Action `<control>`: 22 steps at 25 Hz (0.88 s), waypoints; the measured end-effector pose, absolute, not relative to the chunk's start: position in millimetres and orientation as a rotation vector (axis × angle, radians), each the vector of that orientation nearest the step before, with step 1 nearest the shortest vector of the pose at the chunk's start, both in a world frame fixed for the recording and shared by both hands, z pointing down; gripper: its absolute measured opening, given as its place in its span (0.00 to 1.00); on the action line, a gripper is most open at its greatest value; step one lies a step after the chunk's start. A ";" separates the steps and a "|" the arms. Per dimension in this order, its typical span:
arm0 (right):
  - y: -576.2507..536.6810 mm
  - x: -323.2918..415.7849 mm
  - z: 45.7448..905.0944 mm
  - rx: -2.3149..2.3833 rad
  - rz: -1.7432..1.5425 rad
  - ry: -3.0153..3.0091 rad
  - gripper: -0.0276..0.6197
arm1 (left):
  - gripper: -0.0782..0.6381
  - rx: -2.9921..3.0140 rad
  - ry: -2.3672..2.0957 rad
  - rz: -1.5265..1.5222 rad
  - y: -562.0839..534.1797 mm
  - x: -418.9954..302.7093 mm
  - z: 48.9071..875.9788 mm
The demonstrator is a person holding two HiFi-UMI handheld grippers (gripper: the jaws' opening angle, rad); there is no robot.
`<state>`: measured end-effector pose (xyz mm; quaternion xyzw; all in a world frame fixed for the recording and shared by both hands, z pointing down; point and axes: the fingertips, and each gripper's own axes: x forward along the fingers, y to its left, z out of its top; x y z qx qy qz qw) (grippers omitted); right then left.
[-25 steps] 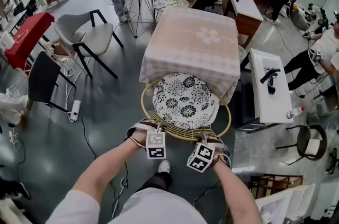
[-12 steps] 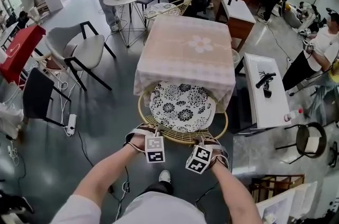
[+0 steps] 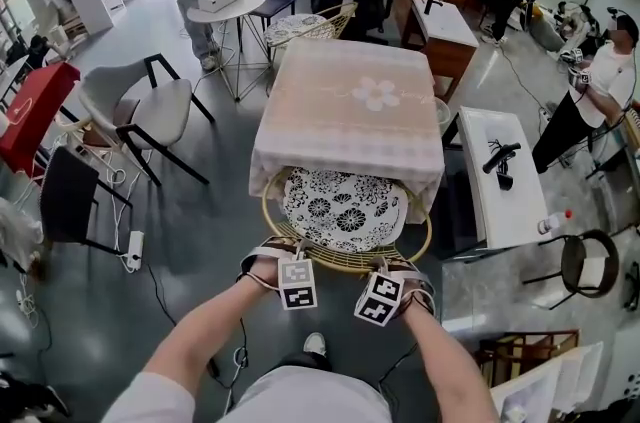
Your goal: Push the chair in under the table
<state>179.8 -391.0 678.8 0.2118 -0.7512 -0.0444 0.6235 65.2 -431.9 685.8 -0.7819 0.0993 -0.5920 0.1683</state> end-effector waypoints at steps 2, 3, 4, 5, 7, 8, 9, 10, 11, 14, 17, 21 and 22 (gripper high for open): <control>-391.9 179.1 678.7 0.471 -0.096 -1.739 0.13 | 0.25 -2.226 0.255 -1.672 -432.6 65.2 686.4; -391.9 178.8 679.3 0.468 -0.094 -1.742 0.13 | 0.25 -2.230 0.250 -1.666 -432.5 65.2 686.9; -391.7 178.4 680.2 0.467 -0.092 -1.744 0.13 | 0.25 -2.233 0.247 -1.665 -432.3 65.0 687.4; -391.4 177.8 681.1 0.468 -0.090 -1.746 0.13 | 0.25 -2.230 0.245 -1.666 -432.1 64.8 687.8; -391.6 177.5 681.6 0.471 -0.086 -1.754 0.13 | 0.25 -2.195 0.240 -1.667 -432.0 65.1 688.0; -392.6 177.6 681.1 0.476 -0.080 -1.761 0.13 | 0.25 -2.171 0.239 -1.662 -432.6 65.5 687.8; -393.7 177.7 680.5 0.486 -0.071 -1.767 0.13 | 0.25 -2.151 0.242 -1.655 -433.2 65.8 687.8; -394.3 177.5 680.1 0.499 -0.060 -1.768 0.14 | 0.25 -2.143 0.248 -1.654 -433.3 65.4 688.3; -393.9 177.1 679.9 0.512 -0.051 -1.764 0.14 | 0.25 -2.145 0.256 -1.660 -432.5 64.3 689.2; -388.3 173.8 680.3 0.542 -0.049 -1.747 0.15 | 0.25 -2.155 0.281 -1.700 -427.2 59.6 692.2; -385.1 172.9 676.1 0.589 -0.052 -1.739 0.15 | 0.25 -2.154 0.335 -1.681 -426.2 58.8 690.4; -381.6 174.3 659.7 0.674 -0.056 -1.757 0.18 | 0.26 -2.167 0.398 -1.664 -423.1 61.9 682.8; -380.4 175.2 655.5 0.700 -0.042 -1.767 0.18 | 0.26 -2.167 0.412 -1.664 -422.6 62.9 680.4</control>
